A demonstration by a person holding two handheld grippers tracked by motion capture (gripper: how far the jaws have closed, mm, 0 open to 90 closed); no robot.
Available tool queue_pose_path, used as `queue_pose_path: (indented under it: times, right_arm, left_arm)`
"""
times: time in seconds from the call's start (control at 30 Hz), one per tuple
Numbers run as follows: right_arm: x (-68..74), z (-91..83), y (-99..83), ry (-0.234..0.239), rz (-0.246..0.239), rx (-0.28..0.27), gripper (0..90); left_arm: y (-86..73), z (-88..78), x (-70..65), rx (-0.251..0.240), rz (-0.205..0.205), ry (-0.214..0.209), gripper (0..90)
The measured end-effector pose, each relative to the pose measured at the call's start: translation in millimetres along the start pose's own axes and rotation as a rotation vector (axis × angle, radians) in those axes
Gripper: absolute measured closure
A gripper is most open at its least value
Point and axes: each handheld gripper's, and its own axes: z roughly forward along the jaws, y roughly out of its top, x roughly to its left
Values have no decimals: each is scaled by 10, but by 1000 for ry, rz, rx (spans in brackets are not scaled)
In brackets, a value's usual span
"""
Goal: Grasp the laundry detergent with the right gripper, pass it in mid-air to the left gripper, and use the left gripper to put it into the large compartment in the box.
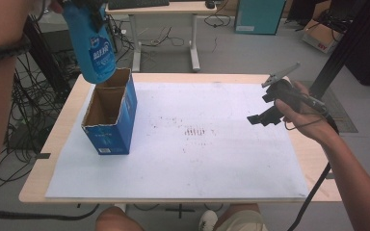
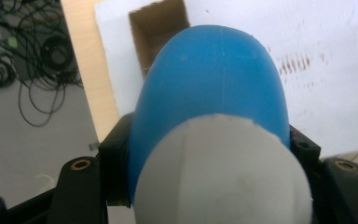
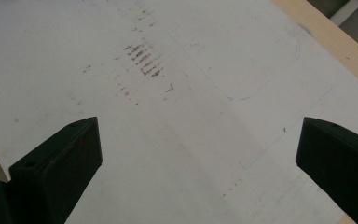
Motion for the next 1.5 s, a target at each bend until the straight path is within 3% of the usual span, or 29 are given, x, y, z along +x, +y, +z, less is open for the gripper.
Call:
queue_pose_path:
  times: [0.1, 0.27, 0.63, 1.23, 1.5]
  right_arm:
    - [28, 3, 3, 8, -21, 0, 3]
    - [48, -16, -5, 15, -26, -4, 3]
    - [36, -78, -65, 6, -20, -20, 3]
    - [41, -34, -41, 10, -29, -25, 3]
    - [30, -73, -36, 3, -35, -29, 3]
  left_arm:
    - [-9, -15, 87, 8, -76, -19, 369]
    - [-21, 18, 193, 10, -165, -31, 370]
    - [-106, 149, 439, 2, -279, -24, 372]
    - [-99, 541, 507, 29, -290, -31, 372]
    - [-109, 590, 529, 36, -294, -29, 371]
